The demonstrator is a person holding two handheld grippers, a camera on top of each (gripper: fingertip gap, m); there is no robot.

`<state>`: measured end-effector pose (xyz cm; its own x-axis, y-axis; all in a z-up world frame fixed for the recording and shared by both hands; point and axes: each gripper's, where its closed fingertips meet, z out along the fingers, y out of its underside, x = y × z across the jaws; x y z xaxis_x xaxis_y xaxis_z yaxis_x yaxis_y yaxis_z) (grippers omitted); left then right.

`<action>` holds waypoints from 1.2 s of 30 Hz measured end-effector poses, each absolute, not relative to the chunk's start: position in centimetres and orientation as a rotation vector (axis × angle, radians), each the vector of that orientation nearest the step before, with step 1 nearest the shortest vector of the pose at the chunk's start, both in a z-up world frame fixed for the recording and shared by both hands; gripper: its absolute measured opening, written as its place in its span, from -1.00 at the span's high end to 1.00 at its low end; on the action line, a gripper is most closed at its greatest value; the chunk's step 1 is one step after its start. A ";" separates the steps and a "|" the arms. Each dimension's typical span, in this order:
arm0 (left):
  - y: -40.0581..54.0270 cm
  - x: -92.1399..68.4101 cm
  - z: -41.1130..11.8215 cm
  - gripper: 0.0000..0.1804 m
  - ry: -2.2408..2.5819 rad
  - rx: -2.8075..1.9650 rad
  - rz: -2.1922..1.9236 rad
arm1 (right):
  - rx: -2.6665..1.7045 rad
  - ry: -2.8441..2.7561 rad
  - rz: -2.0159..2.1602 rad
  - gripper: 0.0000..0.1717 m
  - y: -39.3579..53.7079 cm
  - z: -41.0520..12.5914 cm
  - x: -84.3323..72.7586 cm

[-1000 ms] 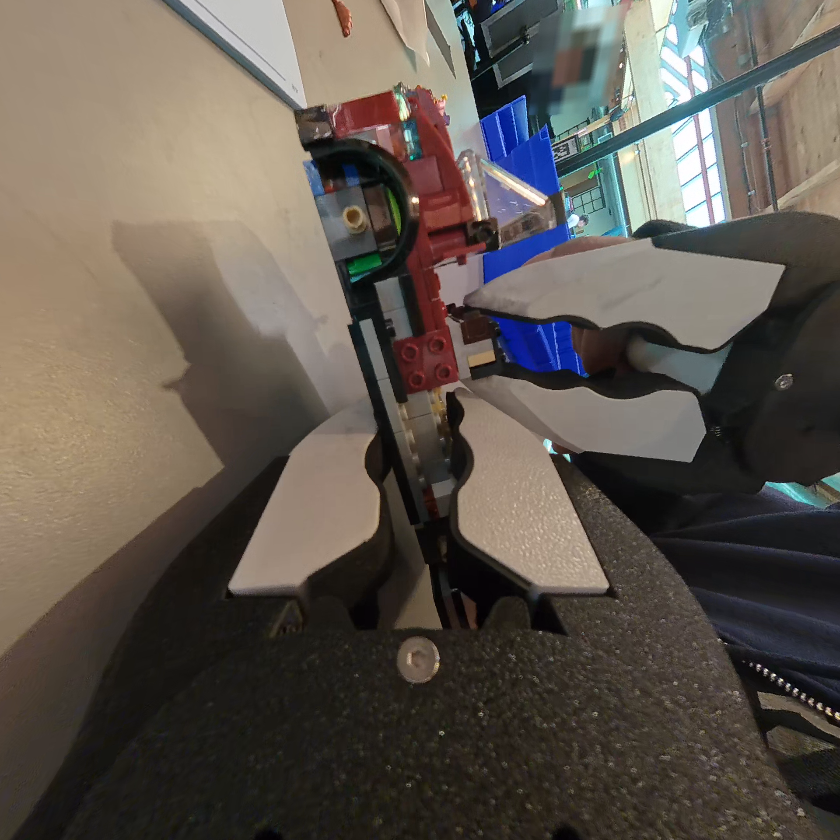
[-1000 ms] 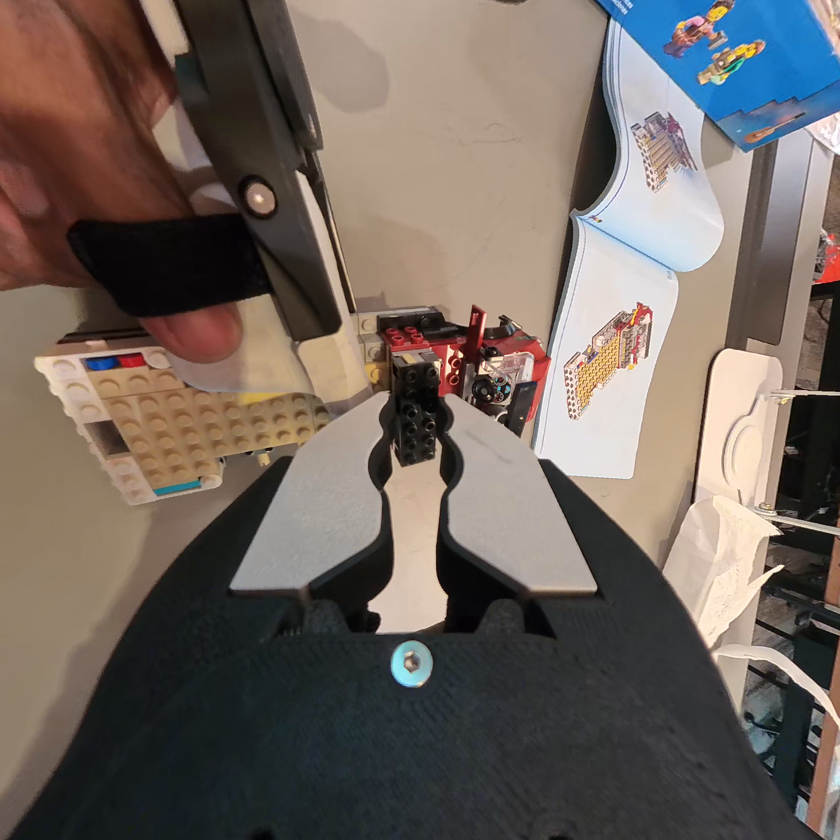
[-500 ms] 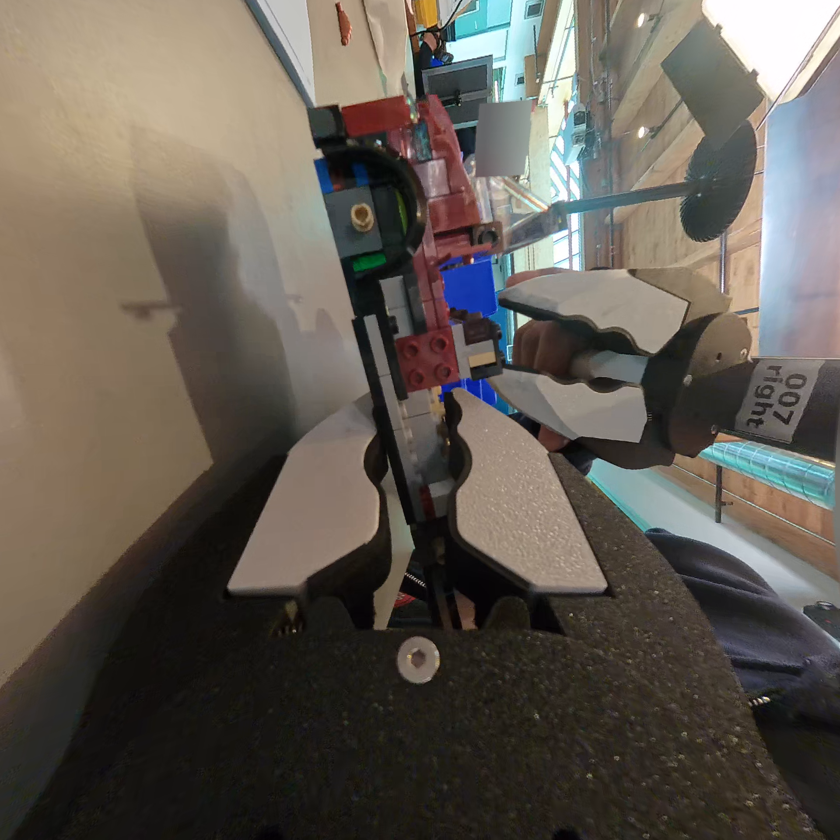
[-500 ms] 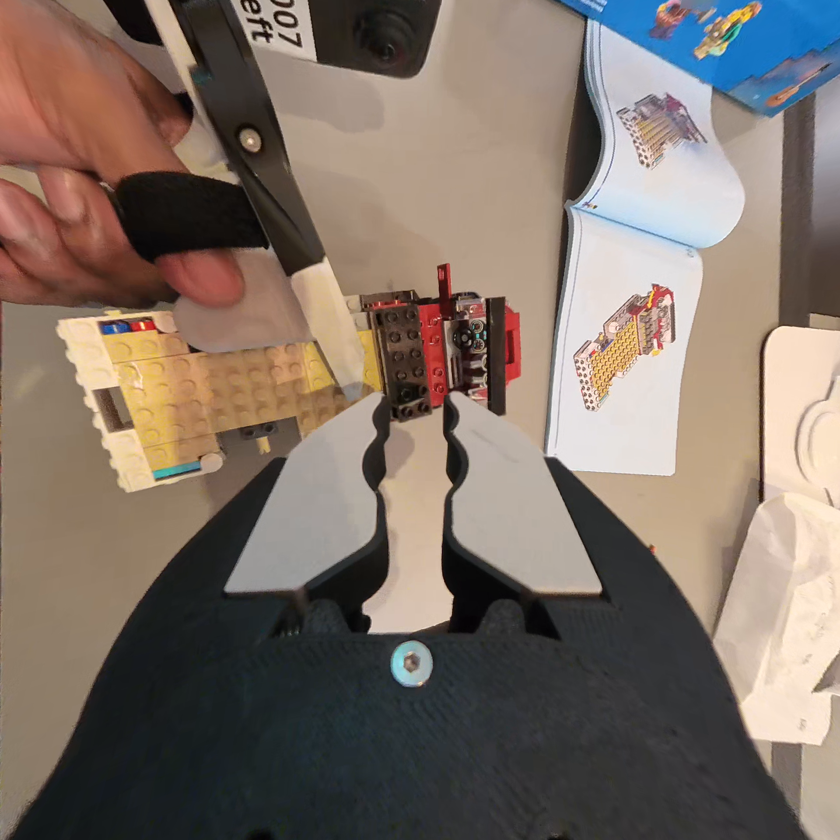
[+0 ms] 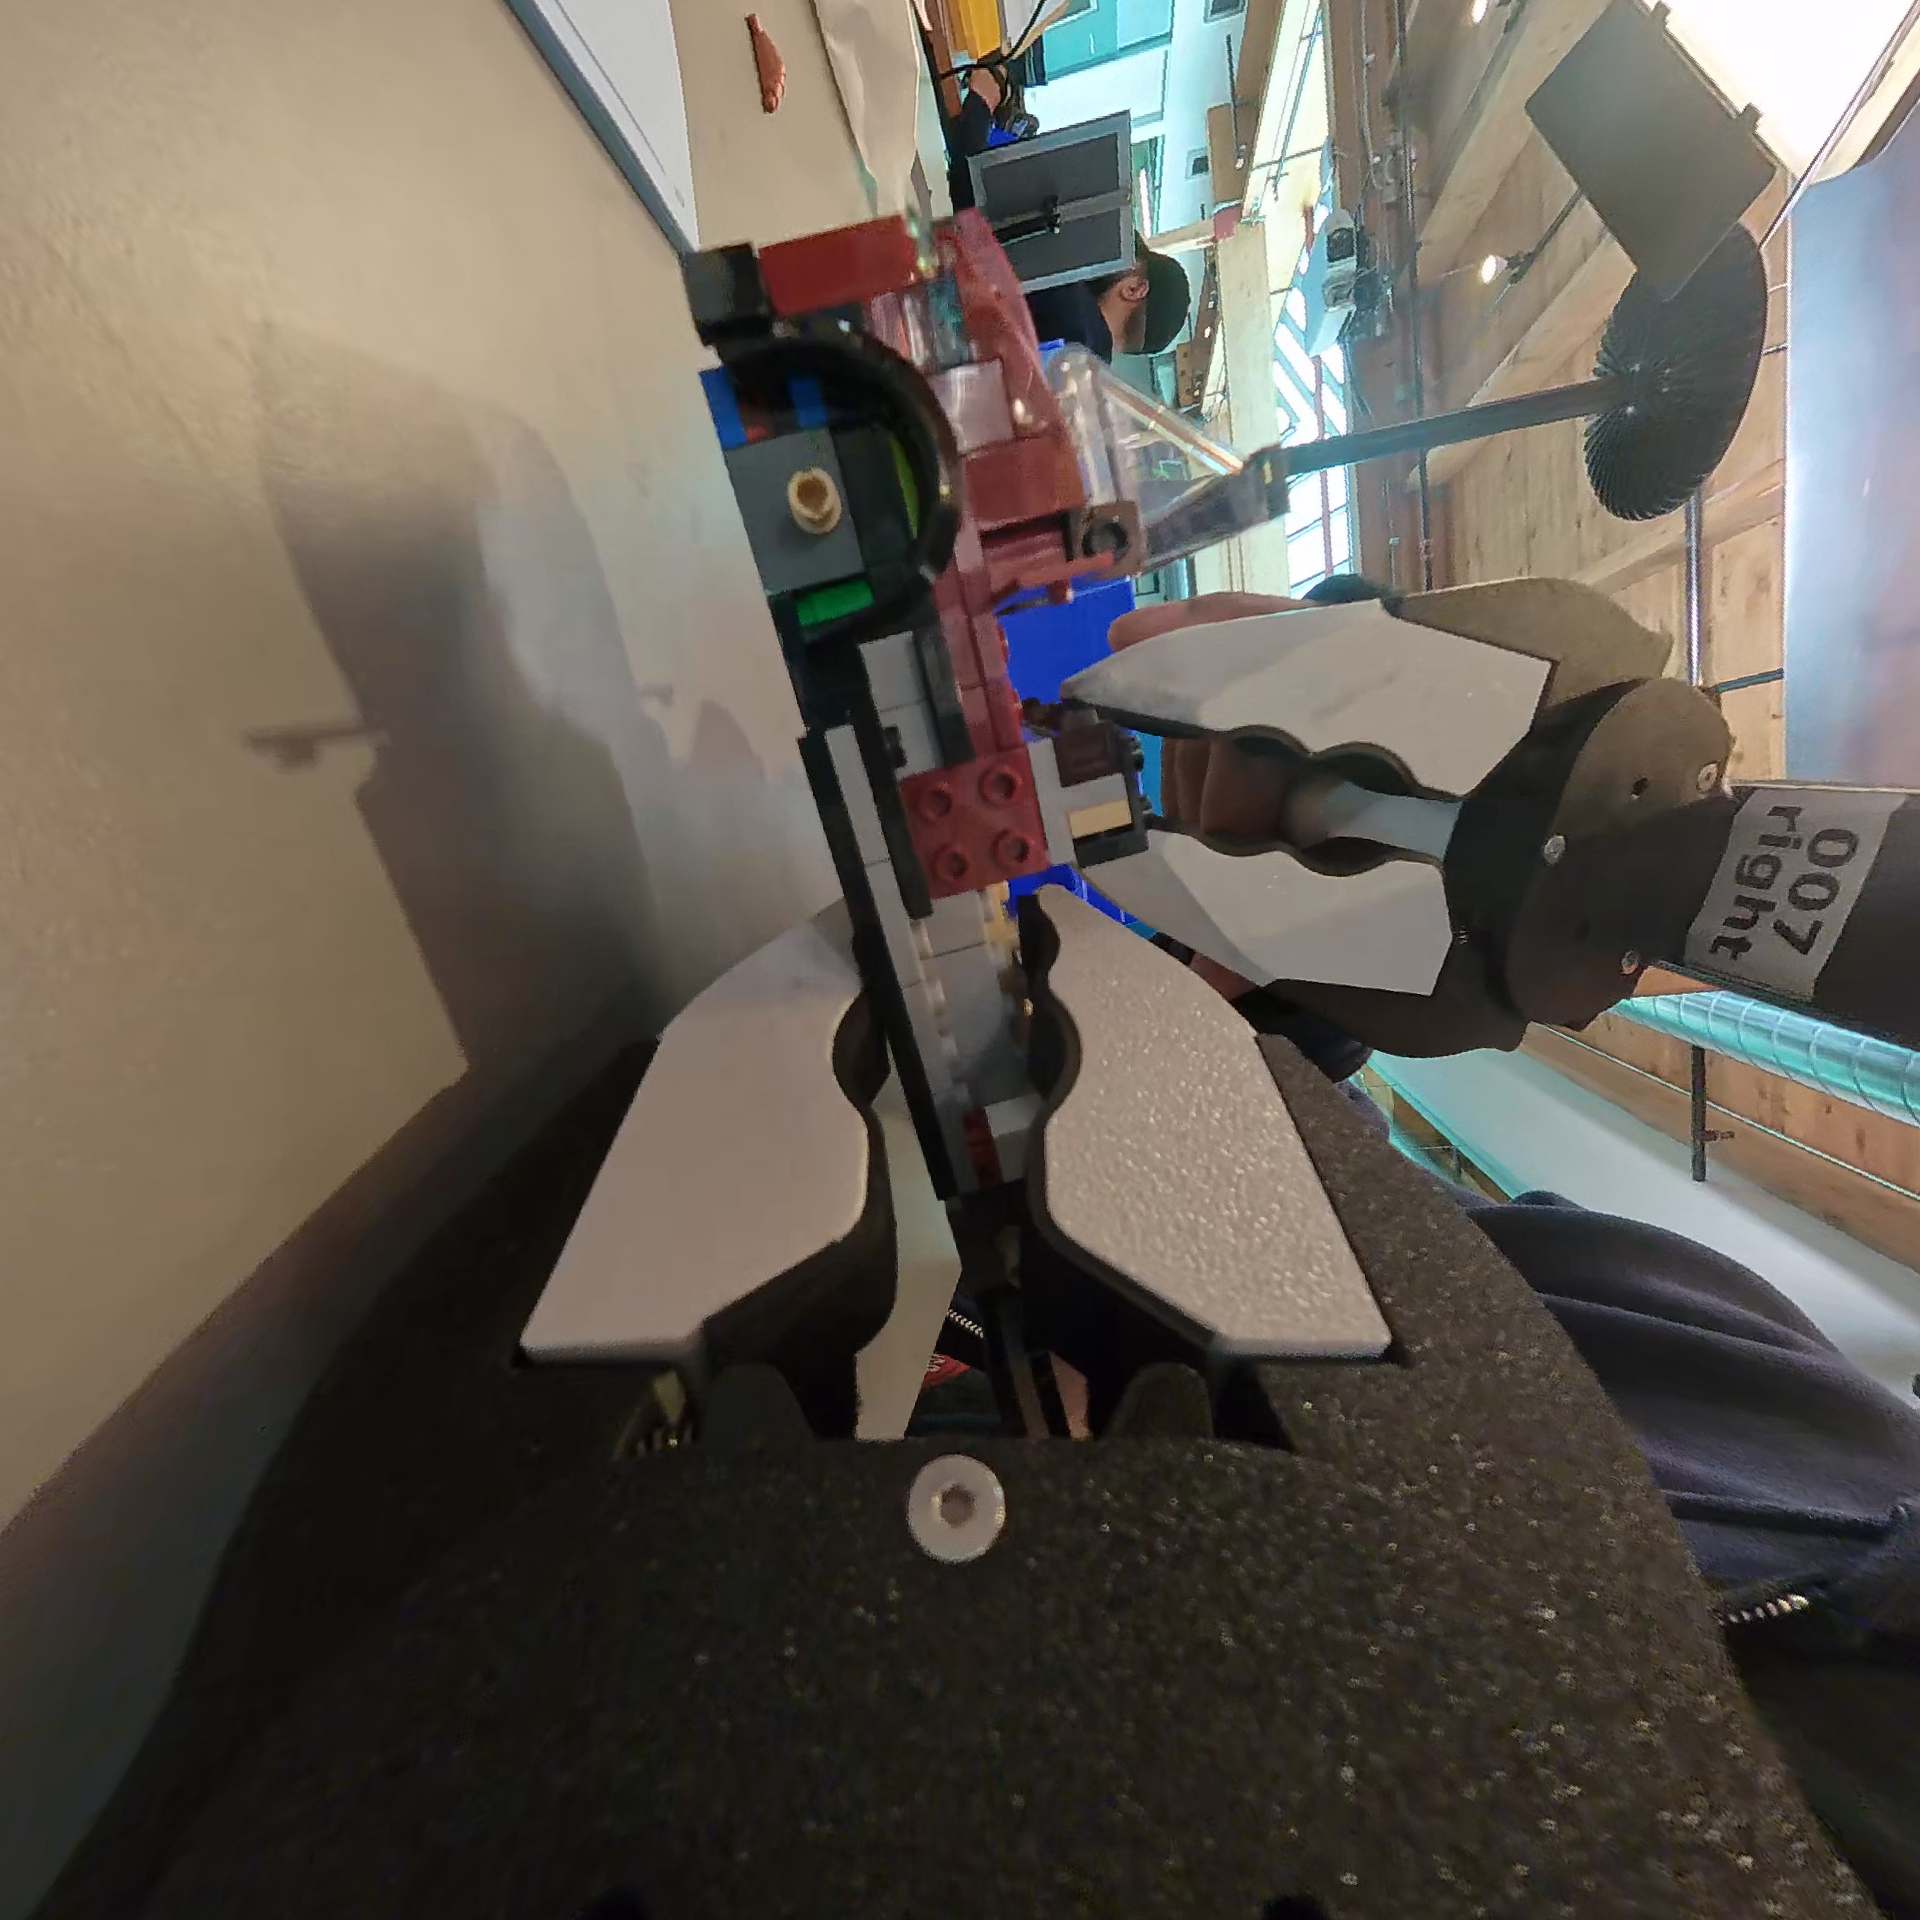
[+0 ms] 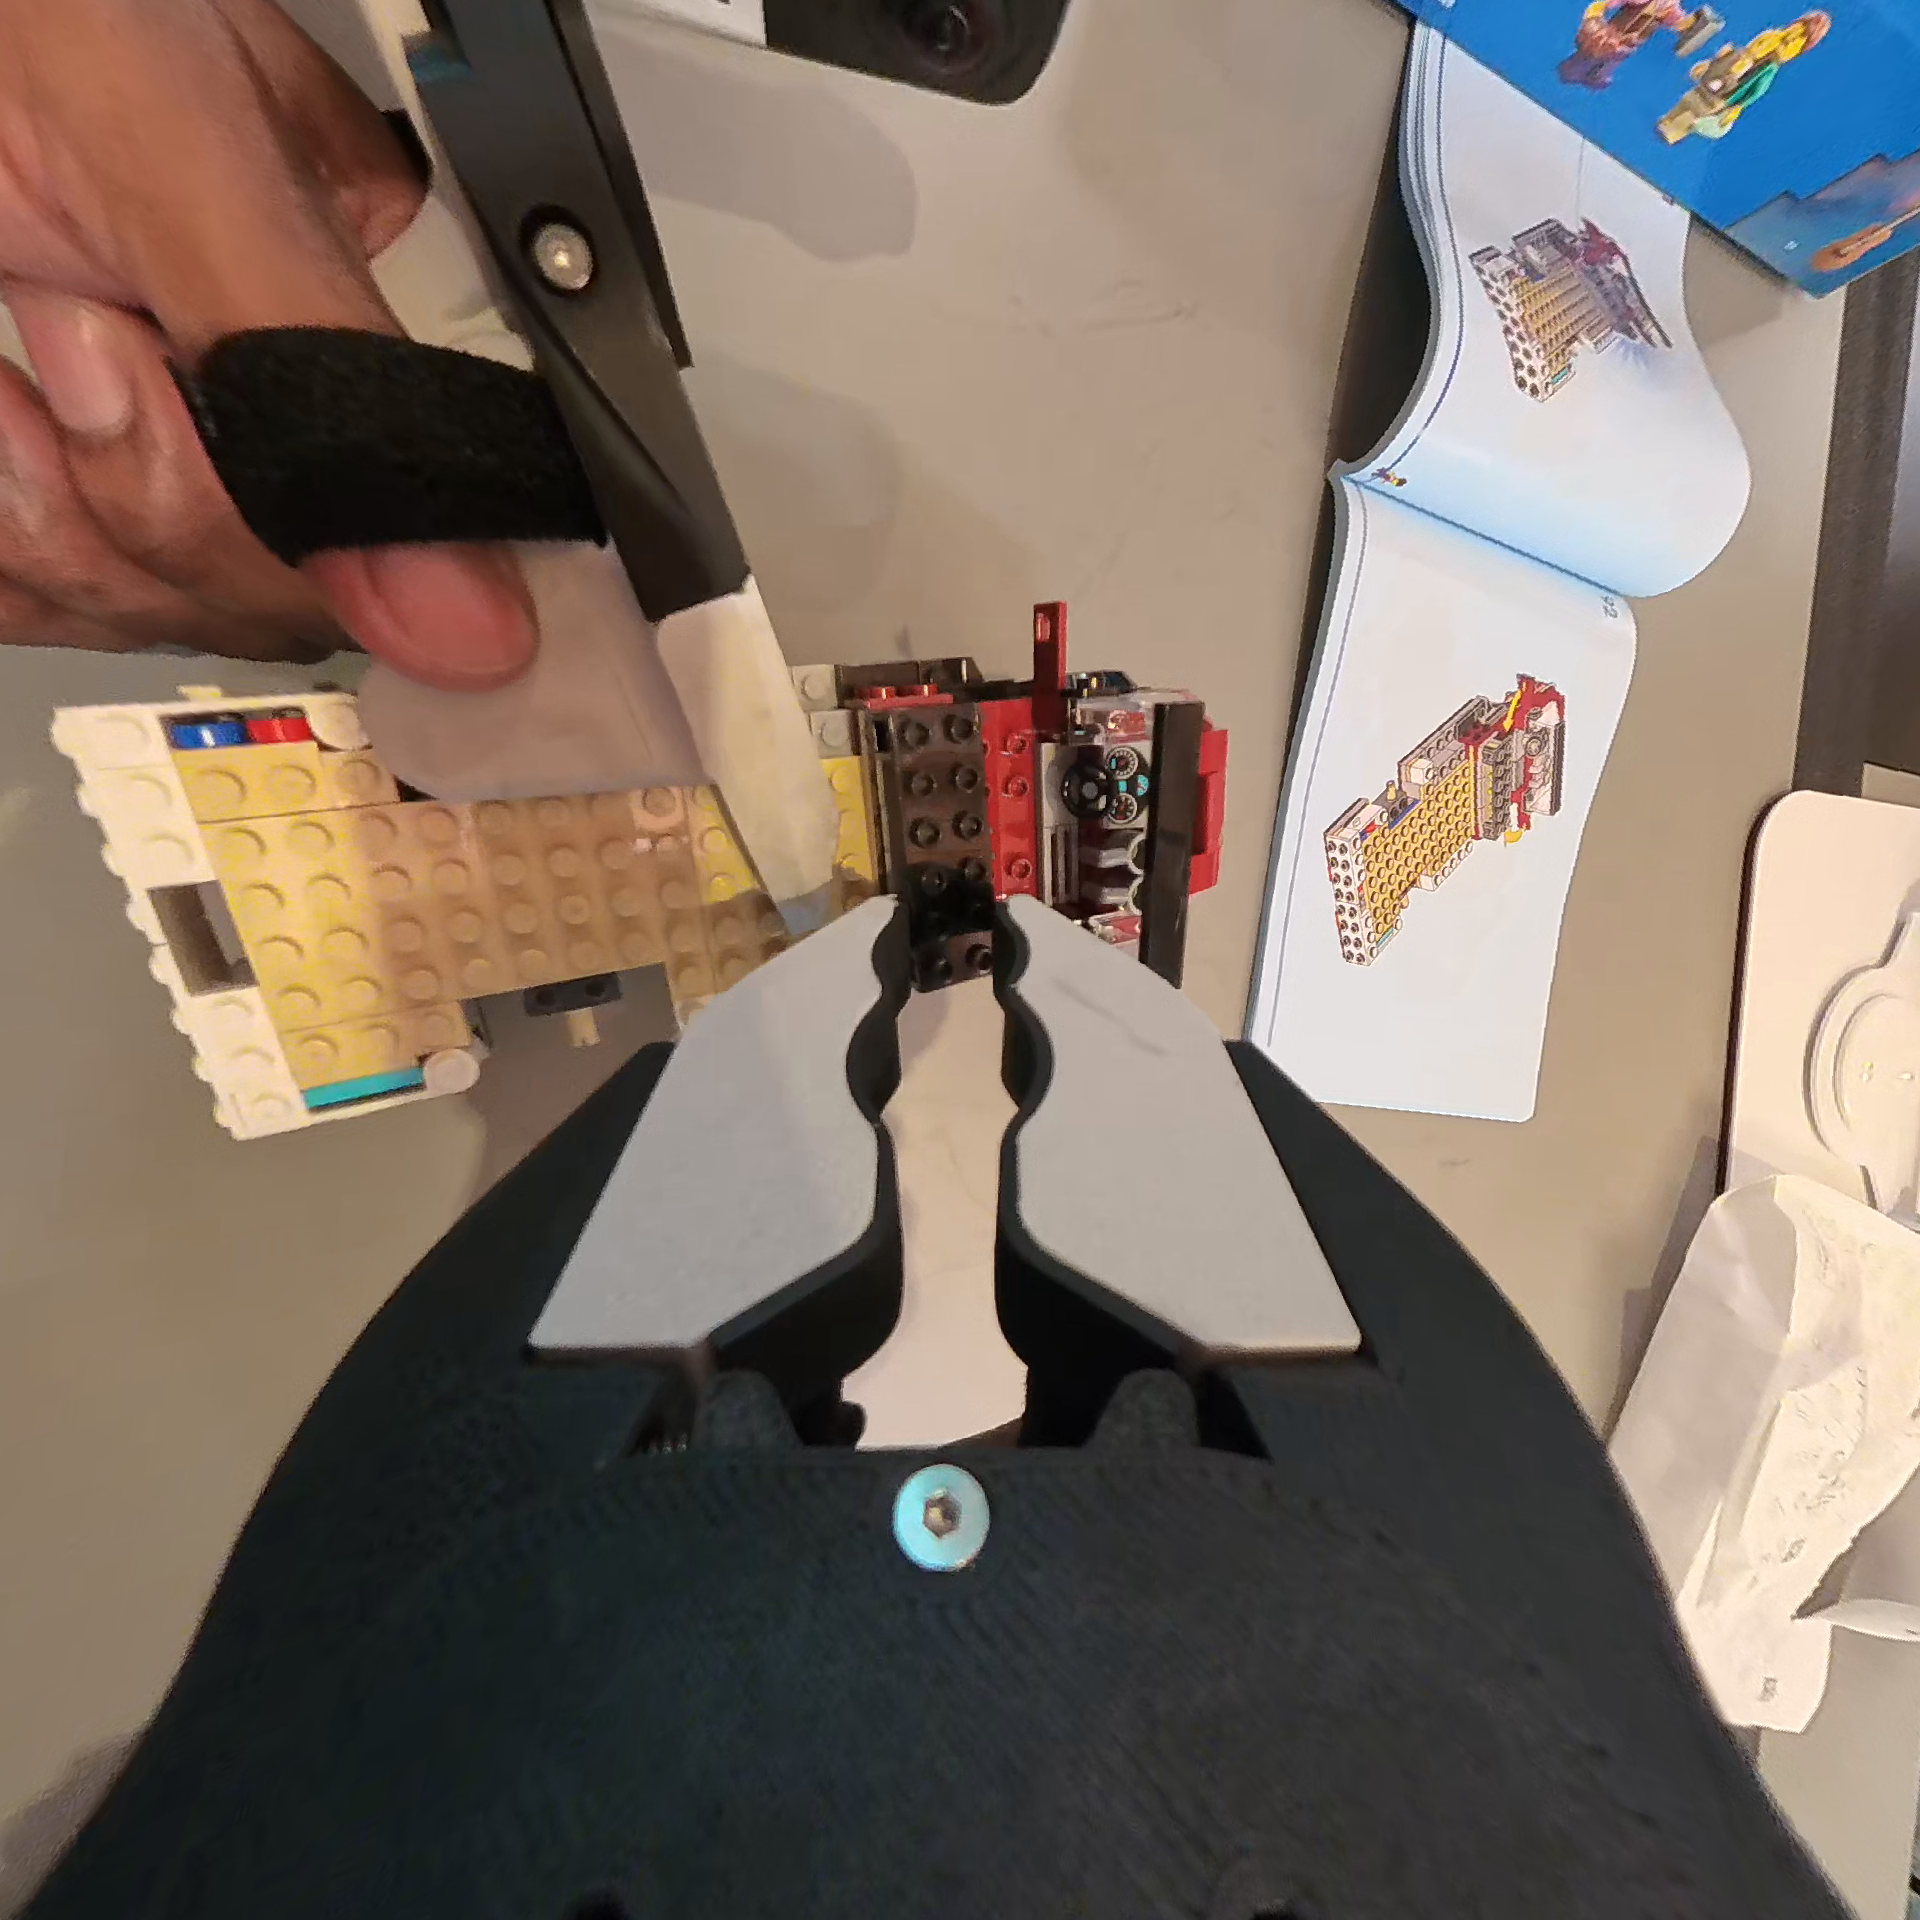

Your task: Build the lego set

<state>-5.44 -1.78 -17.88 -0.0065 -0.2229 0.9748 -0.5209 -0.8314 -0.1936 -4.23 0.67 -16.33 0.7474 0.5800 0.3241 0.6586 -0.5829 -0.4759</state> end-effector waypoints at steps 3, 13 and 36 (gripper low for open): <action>-1.8 -5.4 -18.0 0.74 -0.814 2.060 1.922 | -2.357 -0.934 -0.198 0.83 0.6 -16.4 -4.2; -1.5 -5.6 -17.7 0.75 -0.862 2.120 1.939 | -2.295 -0.931 -0.314 0.84 0.9 -15.9 -4.4; -1.5 -5.2 -17.4 0.75 -0.955 2.132 1.995 | -2.213 -0.980 -0.258 0.82 1.2 -13.9 -5.3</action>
<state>-5.24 -1.50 -17.42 -0.0352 -0.3858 0.9219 -0.4762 -0.8045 -0.3549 -5.29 1.20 -13.86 0.6948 0.5755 0.4313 0.7133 -0.4748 -0.5154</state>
